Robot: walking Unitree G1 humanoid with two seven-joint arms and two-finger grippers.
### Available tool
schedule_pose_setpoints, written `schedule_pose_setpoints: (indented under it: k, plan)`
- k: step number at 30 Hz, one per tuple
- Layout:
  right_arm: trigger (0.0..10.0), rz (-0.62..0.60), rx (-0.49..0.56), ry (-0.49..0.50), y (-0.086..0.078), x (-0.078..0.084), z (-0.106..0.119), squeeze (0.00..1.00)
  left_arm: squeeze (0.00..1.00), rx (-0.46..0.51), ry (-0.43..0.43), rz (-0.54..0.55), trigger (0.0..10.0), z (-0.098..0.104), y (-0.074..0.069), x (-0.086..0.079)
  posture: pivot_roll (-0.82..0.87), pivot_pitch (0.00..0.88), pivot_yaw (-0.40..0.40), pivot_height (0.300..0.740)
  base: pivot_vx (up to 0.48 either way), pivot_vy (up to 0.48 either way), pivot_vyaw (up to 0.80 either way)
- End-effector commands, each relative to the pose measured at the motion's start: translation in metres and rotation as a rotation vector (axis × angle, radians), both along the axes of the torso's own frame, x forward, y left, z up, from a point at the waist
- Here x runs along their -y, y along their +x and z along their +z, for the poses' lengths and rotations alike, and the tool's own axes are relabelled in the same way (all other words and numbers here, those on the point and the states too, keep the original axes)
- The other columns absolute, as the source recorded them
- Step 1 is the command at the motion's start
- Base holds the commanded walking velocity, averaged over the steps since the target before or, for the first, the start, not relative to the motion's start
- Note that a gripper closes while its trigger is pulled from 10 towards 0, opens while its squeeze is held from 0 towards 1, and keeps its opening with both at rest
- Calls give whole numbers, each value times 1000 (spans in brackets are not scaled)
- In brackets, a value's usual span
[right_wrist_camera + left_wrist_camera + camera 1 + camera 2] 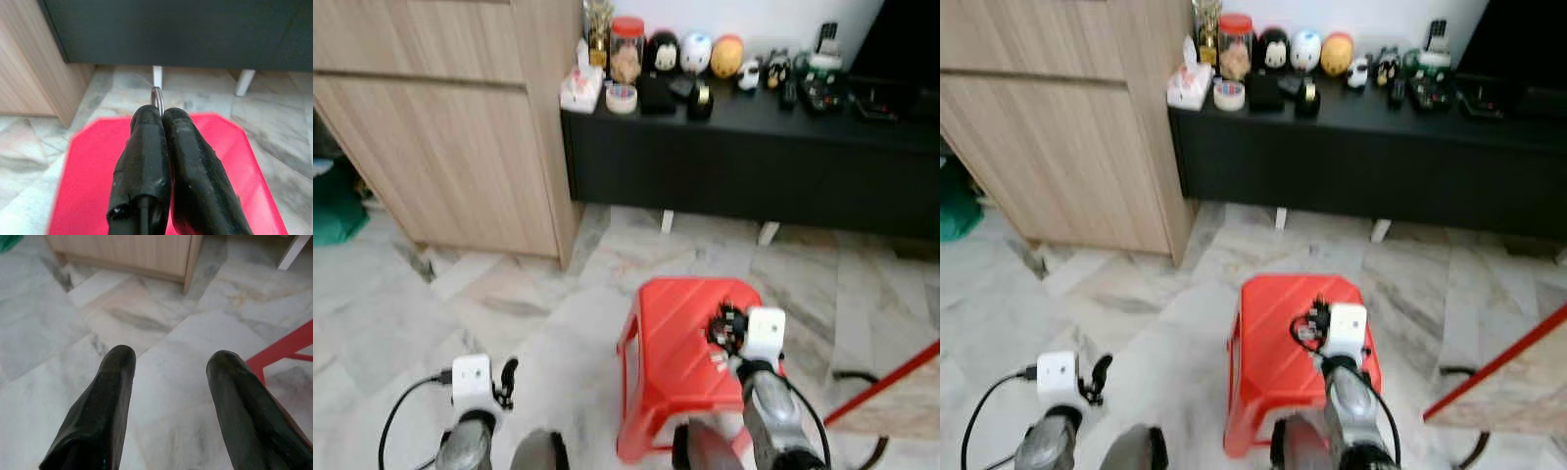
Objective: Hang keys on a hook
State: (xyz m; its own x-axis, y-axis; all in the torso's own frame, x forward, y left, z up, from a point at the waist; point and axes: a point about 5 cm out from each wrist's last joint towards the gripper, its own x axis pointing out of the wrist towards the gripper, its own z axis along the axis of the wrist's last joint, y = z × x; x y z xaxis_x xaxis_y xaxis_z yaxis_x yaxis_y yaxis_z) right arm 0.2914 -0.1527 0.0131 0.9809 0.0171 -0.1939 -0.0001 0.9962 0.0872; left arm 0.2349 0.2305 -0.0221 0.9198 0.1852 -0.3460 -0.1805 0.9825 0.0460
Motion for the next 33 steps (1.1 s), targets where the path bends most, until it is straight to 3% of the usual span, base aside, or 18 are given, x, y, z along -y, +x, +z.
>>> schedule_pose_setpoints:
  k: [1,17,33]
  plan:
    - [10000,-5,22,5,3,0,5,0,0,-72,10,5,10000,-11,-12,-4,19,61,-70,717,0,0,0]
    - [10000,-16,17,3,2,1,4,0,0,-279,-1,34,10000,-41,-52,-4,12,27,-69,722,0,0,0]
    - [10000,-24,42,5,7,-2,12,0,0,-310,-4,15,10000,-46,-59,3,0,7,-63,722,0,0,0]
